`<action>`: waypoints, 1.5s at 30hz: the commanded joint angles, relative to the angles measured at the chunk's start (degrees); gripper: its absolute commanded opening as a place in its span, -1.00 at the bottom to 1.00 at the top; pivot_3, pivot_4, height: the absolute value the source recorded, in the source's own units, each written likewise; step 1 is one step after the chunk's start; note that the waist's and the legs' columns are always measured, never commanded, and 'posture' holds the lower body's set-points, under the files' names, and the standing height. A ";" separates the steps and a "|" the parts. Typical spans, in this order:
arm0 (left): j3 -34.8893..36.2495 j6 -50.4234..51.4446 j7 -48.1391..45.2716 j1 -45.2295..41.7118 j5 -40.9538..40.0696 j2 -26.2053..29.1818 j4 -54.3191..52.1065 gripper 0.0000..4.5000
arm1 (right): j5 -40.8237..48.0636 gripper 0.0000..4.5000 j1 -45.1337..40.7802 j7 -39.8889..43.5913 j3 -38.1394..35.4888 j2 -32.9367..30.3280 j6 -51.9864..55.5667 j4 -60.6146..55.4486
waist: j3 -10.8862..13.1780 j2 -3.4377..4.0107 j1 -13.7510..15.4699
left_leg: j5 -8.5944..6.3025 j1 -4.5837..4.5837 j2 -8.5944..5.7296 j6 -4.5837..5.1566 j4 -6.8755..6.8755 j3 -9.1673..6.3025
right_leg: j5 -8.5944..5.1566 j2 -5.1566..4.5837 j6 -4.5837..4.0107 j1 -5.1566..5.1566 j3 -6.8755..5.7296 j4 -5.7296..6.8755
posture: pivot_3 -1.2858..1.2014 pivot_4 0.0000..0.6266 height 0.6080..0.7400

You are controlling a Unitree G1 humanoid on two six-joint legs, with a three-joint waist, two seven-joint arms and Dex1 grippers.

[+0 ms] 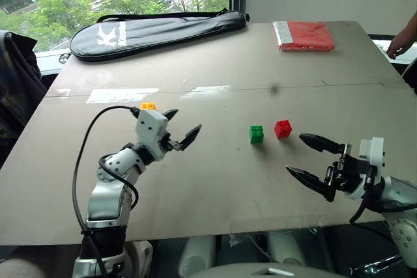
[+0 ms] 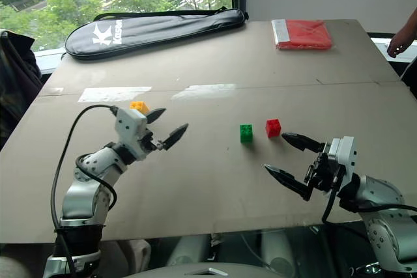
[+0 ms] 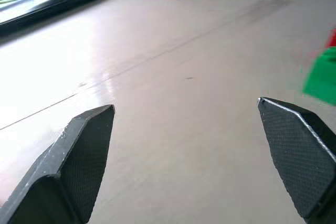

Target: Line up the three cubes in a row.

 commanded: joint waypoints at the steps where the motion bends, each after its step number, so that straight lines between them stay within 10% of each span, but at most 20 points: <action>1: 3.61 0.32 9.44 -0.70 3.22 -0.50 -0.28 0.98 | 1.18 1.00 -1.52 1.19 0.47 -0.34 0.46 -0.72 | 0.01 -0.02 0.00 | 0.00 -0.01 0.00 0.00 0.00 0.00 | 0.12 0.00 -0.09 0.00 -0.01 0.00 | 0.03 -0.52 0.41; 17: -1.10 2.19 16.14 -12.17 6.48 0.87 18.17 0.98 | -0.36 1.00 -1.25 1.79 1.09 1.04 -0.81 0.01 | 0.01 -0.07 -0.11 | 0.00 -0.02 -0.06 -0.01 -0.01 0.02 | 0.15 0.00 -0.13 -0.01 -0.06 0.00 | 0.03 -0.52 0.41; 25: -1.15 3.12 17.17 -13.87 5.52 0.64 20.55 -0.39 | -1.01 1.00 -0.22 1.07 0.95 1.43 -1.35 -0.51 | 0.00 -0.07 -0.09 | 0.00 0.00 -0.04 -0.01 -0.01 0.02 | 0.16 -0.01 -0.12 -0.01 -0.03 0.00 | 0.03 -0.52 0.41; 29: -1.67 2.87 15.85 -14.33 4.70 0.93 20.41 -0.42 | -1.01 1.00 0.09 0.55 0.97 1.49 -1.23 -1.01 | 0.00 -0.07 -0.08 | 0.01 -0.01 -0.04 -0.02 -0.01 0.02 | 0.16 -0.01 -0.13 -0.01 -0.04 0.00 | 0.03 -0.52 0.41; 36: -13.25 -1.73 -19.74 -12.14 -6.99 4.47 15.48 -0.42 | -1.07 1.00 3.82 1.50 -1.08 -0.07 -1.49 -0.24 | 0.01 -0.06 -0.01 | 0.01 -0.10 -0.10 -0.04 -0.01 0.10 | 0.12 -0.09 -0.21 -0.01 -0.06 -0.06 | 0.03 -0.52 0.41; 45: -26.00 -19.02 -45.06 -24.66 -2.78 5.51 35.34 -0.42 | -1.71 1.00 5.13 1.31 -1.61 -0.57 -1.96 -0.02 | 0.01 -0.07 0.05 | 0.03 -0.02 -0.06 -0.02 0.00 0.34 | -0.02 0.12 -0.30 -0.01 -0.03 -0.05 | 0.03 -0.52 0.41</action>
